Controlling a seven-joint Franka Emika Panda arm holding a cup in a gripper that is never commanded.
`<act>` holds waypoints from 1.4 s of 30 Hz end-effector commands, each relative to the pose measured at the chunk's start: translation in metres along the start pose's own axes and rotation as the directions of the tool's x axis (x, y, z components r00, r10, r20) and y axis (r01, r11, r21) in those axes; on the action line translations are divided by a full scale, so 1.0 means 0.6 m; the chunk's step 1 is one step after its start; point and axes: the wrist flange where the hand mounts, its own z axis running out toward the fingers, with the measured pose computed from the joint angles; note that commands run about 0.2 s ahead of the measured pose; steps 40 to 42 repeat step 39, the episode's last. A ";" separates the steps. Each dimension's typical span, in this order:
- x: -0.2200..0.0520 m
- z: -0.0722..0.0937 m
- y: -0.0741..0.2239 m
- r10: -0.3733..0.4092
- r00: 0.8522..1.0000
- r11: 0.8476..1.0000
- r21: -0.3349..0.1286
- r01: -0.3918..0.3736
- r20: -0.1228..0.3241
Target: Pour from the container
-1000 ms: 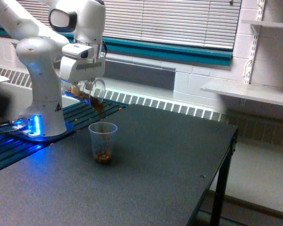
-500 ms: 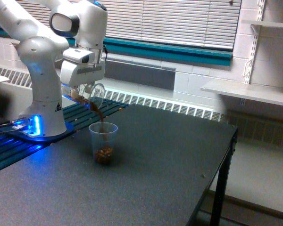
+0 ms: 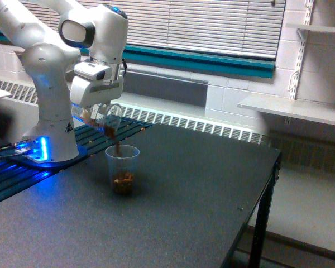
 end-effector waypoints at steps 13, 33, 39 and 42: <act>0.008 0.018 -0.018 -0.033 0.999 0.998 -0.044 0.033 0.004; 0.032 0.013 -0.040 -0.059 0.998 0.997 -0.047 0.059 0.005; 0.033 0.011 -0.044 -0.063 0.998 0.997 -0.036 0.063 0.000; 0.033 0.011 -0.044 -0.063 0.998 0.997 -0.036 0.063 0.000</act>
